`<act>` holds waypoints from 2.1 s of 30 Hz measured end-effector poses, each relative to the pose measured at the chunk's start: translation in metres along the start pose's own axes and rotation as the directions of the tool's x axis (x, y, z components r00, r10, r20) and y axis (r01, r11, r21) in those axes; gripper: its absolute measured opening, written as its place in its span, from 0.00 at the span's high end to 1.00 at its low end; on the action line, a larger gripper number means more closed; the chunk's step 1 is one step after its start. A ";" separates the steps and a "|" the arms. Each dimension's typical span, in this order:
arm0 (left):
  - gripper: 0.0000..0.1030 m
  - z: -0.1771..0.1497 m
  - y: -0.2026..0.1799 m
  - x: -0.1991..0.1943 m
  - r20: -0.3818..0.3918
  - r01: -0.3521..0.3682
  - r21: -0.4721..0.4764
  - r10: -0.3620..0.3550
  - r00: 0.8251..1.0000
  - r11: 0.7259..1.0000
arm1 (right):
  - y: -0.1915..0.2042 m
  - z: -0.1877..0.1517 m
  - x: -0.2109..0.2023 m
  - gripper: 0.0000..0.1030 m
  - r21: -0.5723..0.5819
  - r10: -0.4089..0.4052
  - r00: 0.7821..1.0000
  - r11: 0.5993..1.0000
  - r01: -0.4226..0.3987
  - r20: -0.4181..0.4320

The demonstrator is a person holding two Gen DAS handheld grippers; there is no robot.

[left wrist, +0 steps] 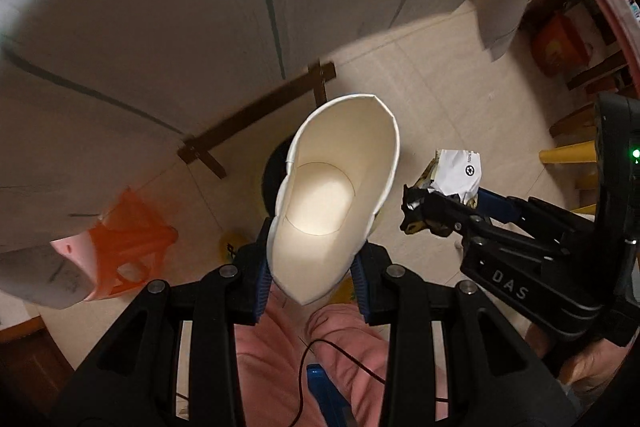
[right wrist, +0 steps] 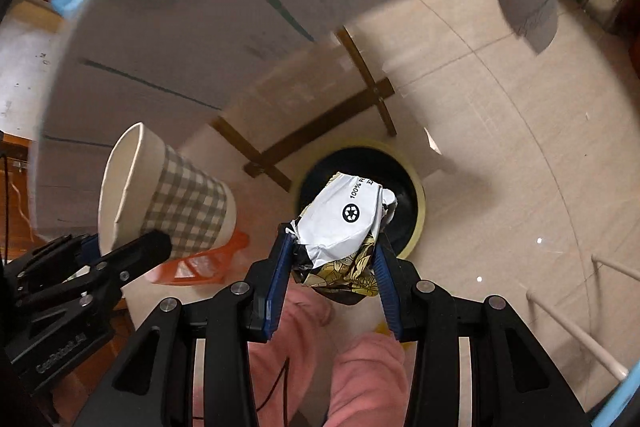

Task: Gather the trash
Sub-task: 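Carry cup and wrapper to the floor bin and open both grippers, then raise both tools from the bin back over the table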

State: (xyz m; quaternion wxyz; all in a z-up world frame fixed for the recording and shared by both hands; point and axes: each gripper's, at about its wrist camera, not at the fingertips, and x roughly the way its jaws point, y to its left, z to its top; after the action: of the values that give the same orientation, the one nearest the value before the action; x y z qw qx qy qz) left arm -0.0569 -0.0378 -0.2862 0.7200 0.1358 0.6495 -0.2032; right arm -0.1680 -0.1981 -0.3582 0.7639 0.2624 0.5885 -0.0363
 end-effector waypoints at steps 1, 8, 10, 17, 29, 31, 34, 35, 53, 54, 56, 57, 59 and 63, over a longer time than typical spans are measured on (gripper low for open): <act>0.70 -0.001 -0.002 0.015 -0.005 -0.001 0.006 0.001 1.000 1.000 | -0.006 -0.002 0.011 0.61 0.003 0.002 1.000 1.000 -0.002 -0.002; 0.69 -0.007 -0.017 0.085 -0.026 -0.035 0.062 0.037 0.999 0.997 | -0.032 -0.009 0.095 0.59 0.023 0.011 1.000 1.000 -0.010 -0.024; 0.68 -0.008 -0.021 0.097 -0.030 -0.031 0.067 0.033 0.999 0.997 | -0.034 -0.011 0.115 0.58 0.010 0.006 1.000 1.000 -0.006 -0.029; 0.50 0.008 -0.013 0.114 -0.020 -0.026 0.084 0.028 0.999 0.996 | -0.033 -0.011 0.157 0.50 -0.032 -0.002 0.999 0.999 0.001 -0.034; 0.35 0.004 0.001 0.095 0.010 -0.057 0.083 0.056 0.998 0.995 | -0.016 -0.004 0.141 0.40 -0.055 -0.093 0.996 0.994 0.093 -0.006; 0.35 0.001 -0.001 0.085 0.005 -0.057 0.086 0.057 0.998 0.995 | -0.012 0.000 0.132 0.40 -0.044 -0.107 0.994 0.993 0.107 -0.007; 0.35 -0.006 -0.004 0.071 -0.009 -0.059 0.091 0.060 0.998 0.994 | -0.012 -0.002 0.110 0.40 -0.025 -0.135 0.991 0.991 0.134 -0.014; 0.35 -0.009 -0.007 0.063 -0.016 -0.061 0.094 0.063 0.998 0.994 | -0.011 -0.002 0.102 0.40 -0.020 -0.141 0.990 0.990 0.141 -0.016; 0.35 -0.022 -0.008 -0.173 0.139 -0.083 0.010 0.081 0.987 0.997 | 0.068 -0.010 -0.169 0.40 -0.032 -0.141 0.983 0.989 0.146 0.120; 0.35 -0.021 -0.006 -0.185 0.153 -0.084 -0.006 0.084 0.985 0.996 | 0.075 -0.009 -0.185 0.40 -0.047 -0.138 0.981 0.988 0.145 0.137; 0.35 -0.019 0.000 -0.210 0.193 -0.085 -0.039 0.091 0.977 0.996 | 0.091 -0.009 -0.219 0.40 -0.090 -0.132 0.972 0.984 0.151 0.193; 0.35 -0.017 0.003 -0.221 0.210 -0.090 -0.050 0.098 0.973 0.995 | 0.095 -0.008 -0.230 0.40 -0.103 -0.128 0.969 0.983 0.152 0.209; 0.35 -0.014 0.009 -0.245 0.246 -0.103 -0.070 0.117 0.962 0.992 | 0.107 -0.007 -0.256 0.40 -0.134 -0.121 0.960 0.978 0.159 0.254; 0.35 -0.011 0.019 -0.289 0.311 -0.123 -0.106 0.151 0.938 0.987 | 0.124 -0.001 -0.294 0.40 -0.172 -0.082 0.944 0.975 0.143 0.321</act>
State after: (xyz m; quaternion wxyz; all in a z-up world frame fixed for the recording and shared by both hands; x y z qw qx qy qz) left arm -0.0790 0.0172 -0.0027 0.8328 0.1155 0.5218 -0.1442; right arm -0.2136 -0.1651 -0.0435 0.8656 0.1441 0.4752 -0.0639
